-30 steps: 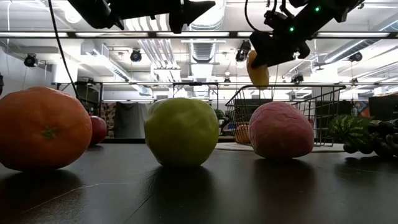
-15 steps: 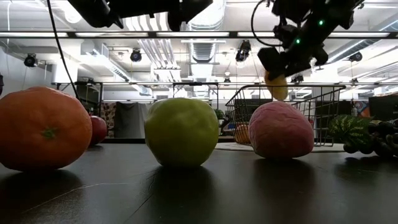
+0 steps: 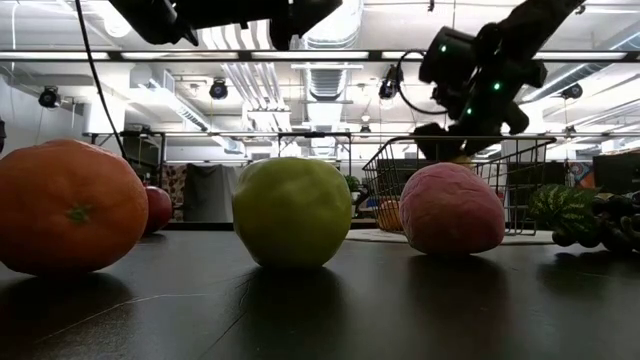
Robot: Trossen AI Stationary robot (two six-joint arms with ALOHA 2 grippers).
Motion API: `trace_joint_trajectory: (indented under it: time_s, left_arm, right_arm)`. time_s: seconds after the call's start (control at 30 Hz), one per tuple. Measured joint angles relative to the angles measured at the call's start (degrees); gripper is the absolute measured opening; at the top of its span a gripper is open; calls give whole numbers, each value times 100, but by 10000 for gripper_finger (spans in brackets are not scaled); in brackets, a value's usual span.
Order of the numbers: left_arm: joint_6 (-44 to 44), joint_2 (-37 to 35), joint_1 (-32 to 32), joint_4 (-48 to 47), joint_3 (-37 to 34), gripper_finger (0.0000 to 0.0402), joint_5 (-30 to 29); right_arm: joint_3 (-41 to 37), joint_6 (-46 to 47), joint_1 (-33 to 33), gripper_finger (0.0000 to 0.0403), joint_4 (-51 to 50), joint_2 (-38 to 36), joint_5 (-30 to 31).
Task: Build produce basket
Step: Put the yellow mango into the wire basket, then put the orange into the wire basket
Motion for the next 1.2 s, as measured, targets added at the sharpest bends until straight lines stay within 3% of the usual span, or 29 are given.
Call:
trace_joint_trajectory:
  time_s: [0.37, 0.7, 0.83, 0.97, 1.2]
  left_arm:
    - [0, 0, 9, 0, 0, 332, 0]
    - [-4, 0, 9, -4, 0, 332, 0]
    - [-20, 0, 9, -75, 0, 332, 0]
    - [-65, 0, 7, -406, 0, 332, 0]
    - [-364, 0, -86, -1077, 0, 332, 2]
  right_arm:
    - [210, 33, 4, 274, 44, 469, -28]
    - [267, -48, 4, 288, -74, 75, -27]
    - [285, -344, 7, 284, -207, -231, -103]
    - [360, -889, 7, 271, -241, -681, -792]
    - [566, -1888, 9, 192, -272, -1543, -1875]
